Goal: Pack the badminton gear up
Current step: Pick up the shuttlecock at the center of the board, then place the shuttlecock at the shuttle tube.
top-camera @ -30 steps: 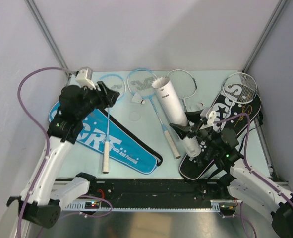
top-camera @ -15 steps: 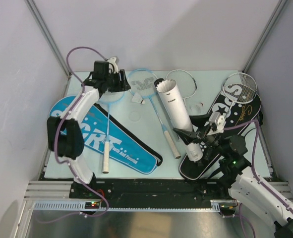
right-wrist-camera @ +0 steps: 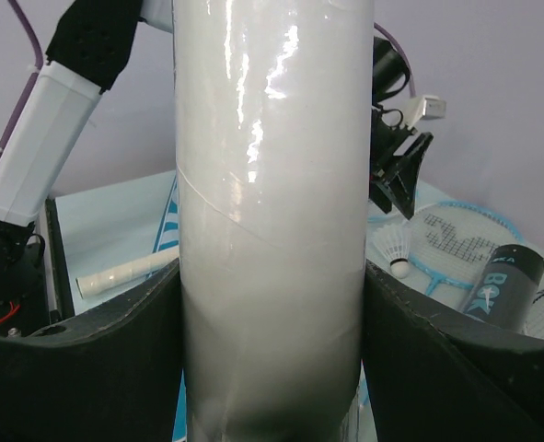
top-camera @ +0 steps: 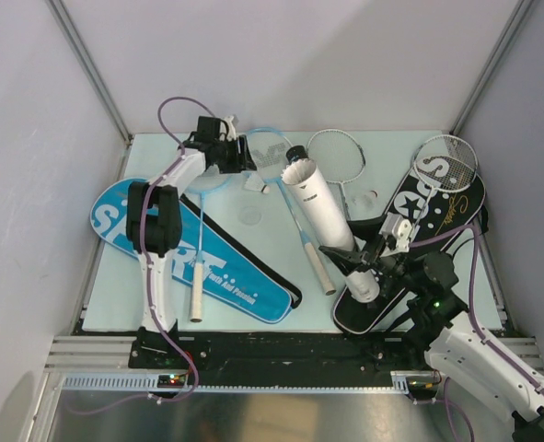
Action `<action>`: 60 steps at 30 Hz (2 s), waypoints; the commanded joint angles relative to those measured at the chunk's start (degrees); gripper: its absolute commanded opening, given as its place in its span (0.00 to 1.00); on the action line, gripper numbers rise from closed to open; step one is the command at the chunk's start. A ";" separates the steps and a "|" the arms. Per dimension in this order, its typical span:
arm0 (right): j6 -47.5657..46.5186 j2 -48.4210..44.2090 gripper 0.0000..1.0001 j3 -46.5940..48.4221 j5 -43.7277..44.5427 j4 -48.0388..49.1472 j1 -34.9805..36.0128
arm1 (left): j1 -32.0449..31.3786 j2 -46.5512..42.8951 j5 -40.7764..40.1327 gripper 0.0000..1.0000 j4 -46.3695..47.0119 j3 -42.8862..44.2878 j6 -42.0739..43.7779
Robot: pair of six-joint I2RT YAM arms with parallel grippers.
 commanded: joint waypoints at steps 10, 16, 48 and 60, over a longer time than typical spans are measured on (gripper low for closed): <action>-0.86 0.54 0.43 2.61 4.56 2.08 4.77 | -1.09 2.83 7.20 0.36 1.44 -0.28 -2.29; -1.03 0.45 0.42 2.64 8.90 1.57 8.00 | -1.17 0.93 9.77 0.08 2.68 -3.14 -2.65; -19.50 5.21 0.45 2.76 17.55 -9.92 9.71 | -1.58 -48.86 9.20 0.00 3.12 -19.80 -16.18; -29.12 5.05 0.47 2.46 15.79 -15.02 9.73 | -1.90 -63.44 9.88 0.00 -6.08 -18.88 -10.68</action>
